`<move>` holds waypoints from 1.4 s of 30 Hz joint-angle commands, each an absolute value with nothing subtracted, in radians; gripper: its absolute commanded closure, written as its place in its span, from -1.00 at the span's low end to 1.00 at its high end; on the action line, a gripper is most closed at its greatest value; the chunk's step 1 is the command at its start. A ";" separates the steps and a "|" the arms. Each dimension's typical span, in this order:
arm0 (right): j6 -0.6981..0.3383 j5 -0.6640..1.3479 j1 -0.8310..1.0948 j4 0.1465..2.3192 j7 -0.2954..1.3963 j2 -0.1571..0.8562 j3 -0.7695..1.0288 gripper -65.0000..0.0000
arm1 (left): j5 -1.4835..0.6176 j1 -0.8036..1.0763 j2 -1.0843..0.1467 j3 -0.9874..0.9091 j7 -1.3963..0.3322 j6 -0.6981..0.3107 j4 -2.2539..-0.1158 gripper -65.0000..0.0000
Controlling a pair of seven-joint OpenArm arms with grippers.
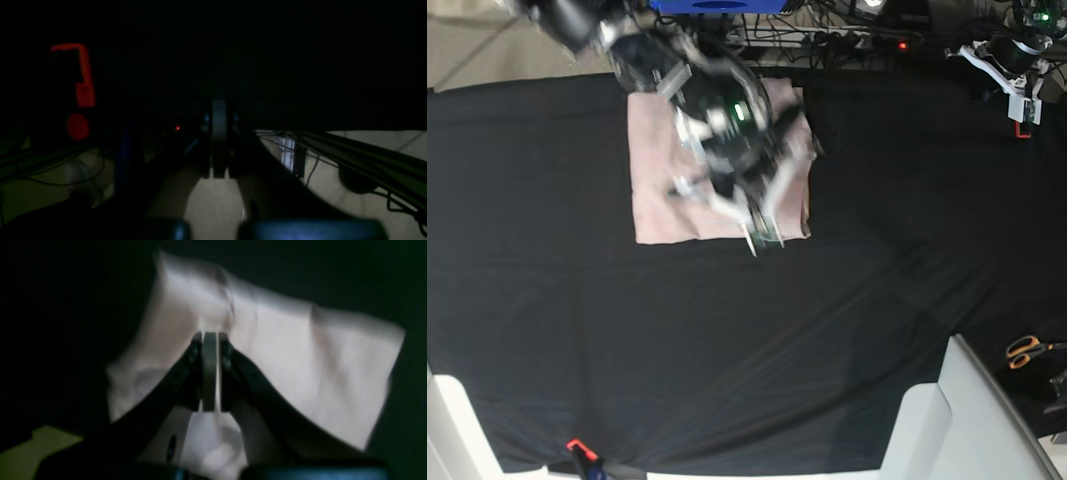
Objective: Fold the T-shirt properly
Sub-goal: 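Open the right gripper and withdraw it from the folded shirt, then grasp the folded shirt's edge with the left gripper and drag it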
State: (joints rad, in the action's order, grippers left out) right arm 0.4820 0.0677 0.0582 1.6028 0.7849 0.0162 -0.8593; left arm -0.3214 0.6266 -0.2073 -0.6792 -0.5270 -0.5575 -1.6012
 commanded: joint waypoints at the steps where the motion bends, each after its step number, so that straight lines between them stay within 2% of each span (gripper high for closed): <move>1: 0.483 0.064 0.079 1.620 0.737 0.008 -0.865 0.94 | -0.331 0.627 -0.222 -0.684 -0.509 -0.559 -1.618 1.00; 4: 0.461 0.064 0.156 1.590 0.656 0.008 -0.860 0.94 | -0.331 0.621 -0.222 -0.682 -0.509 -0.559 -1.616 1.00; 8: 0.341 0.064 0.179 1.521 0.616 0.005 -0.799 0.95 | -0.331 0.619 -0.225 -0.680 -0.509 -0.559 -1.616 1.00; 12: 0.271 0.068 0.199 1.520 0.619 0.004 -0.773 0.95 | -0.331 0.619 -0.239 -0.682 -0.509 -0.559 -1.613 1.00; 17: 0.150 0.271 0.202 1.494 0.621 0.012 -0.636 0.95 | -0.331 0.618 -0.260 -0.662 -0.509 -0.559 -1.615 1.00; 20: 0.125 0.340 0.203 1.478 0.621 0.051 -0.611 0.95 | -0.331 0.599 -0.272 -0.615 -0.515 -0.559 -1.618 1.00; 26: 0.145 0.343 0.285 1.727 0.621 0.107 -0.605 0.94 | -0.343 0.593 -0.240 -0.498 -0.518 -0.559 -1.721 1.00; 30: 0.317 0.343 0.317 1.890 0.615 0.182 -0.604 0.93 | -0.384 0.590 -0.191 -0.453 -0.621 -0.562 -1.807 1.00; 34: 0.489 0.343 0.308 1.929 0.615 0.255 -0.604 0.93 | -0.619 0.562 -0.216 -0.443 -0.690 -0.562 -1.787 1.00; 35: 0.516 0.343 0.300 1.929 0.615 0.269 -0.604 0.93 | -0.664 0.556 -0.222 -0.443 -0.690 -0.562 -1.771 0.90; 38: 0.604 0.341 0.292 1.926 0.615 0.311 -0.604 0.84 | -0.794 0.521 -0.240 -0.443 -0.690 -0.562 -1.713 0.04; 39: 0.630 0.340 0.291 1.926 0.615 0.323 -0.604 0.79 | -0.822 0.509 -0.240 -0.443 -0.690 -0.565 -1.696 -0.17; 42: 0.698 0.282 0.286 1.926 0.615 0.344 -0.605 0.61 | -0.846 0.461 -0.242 -0.377 -0.693 -0.673 -1.652 -0.49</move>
State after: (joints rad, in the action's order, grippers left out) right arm 0.6998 0.2844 0.2943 1.9091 0.6365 0.3462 -0.6079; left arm -0.8165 0.4622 -0.2375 -0.3771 -0.7078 -0.6559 -1.6352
